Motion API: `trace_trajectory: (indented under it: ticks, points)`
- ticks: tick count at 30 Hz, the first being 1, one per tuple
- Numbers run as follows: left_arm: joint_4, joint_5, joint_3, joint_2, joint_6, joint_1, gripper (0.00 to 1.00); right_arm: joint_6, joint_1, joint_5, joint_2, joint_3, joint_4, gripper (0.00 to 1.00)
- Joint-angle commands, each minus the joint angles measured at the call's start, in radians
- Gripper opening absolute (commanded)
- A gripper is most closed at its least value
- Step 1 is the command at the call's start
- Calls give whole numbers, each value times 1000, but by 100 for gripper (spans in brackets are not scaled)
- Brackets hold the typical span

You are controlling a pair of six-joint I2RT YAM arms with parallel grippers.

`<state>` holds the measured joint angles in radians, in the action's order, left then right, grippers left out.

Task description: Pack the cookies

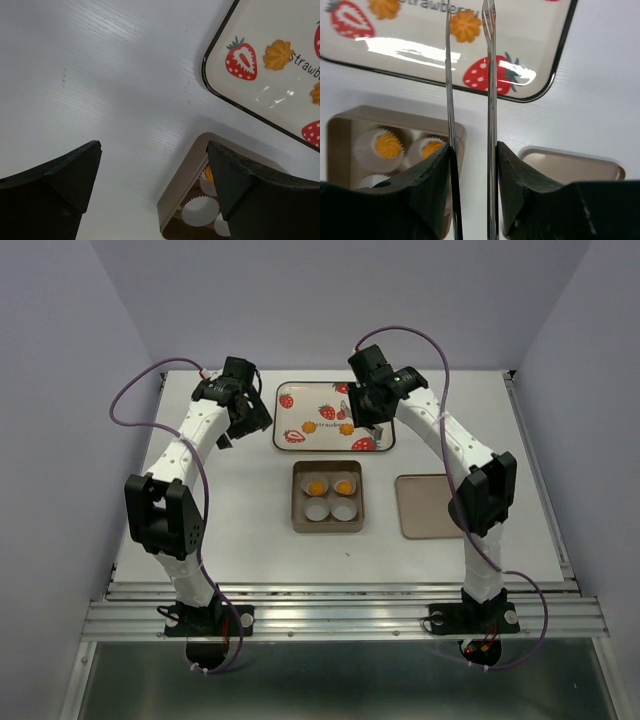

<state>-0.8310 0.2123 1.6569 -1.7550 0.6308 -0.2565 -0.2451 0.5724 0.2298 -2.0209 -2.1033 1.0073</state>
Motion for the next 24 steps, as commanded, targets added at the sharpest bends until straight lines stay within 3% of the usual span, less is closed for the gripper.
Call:
trace_trajectory:
  ticks: [1,9,18,24]
  points:
    - [-34,16,29,9,10,-9,99,6,-26,85,-47,-70,-12,46]
    - [-23,7,-3,12,14,-18,99,9,-71,68,-79,-38,-19,49]
    - [-20,4,-12,9,4,-18,99,46,-71,-70,-67,2,-75,52]
    - [-16,-1,-16,8,4,-17,99,73,-71,-50,-84,12,-72,52]
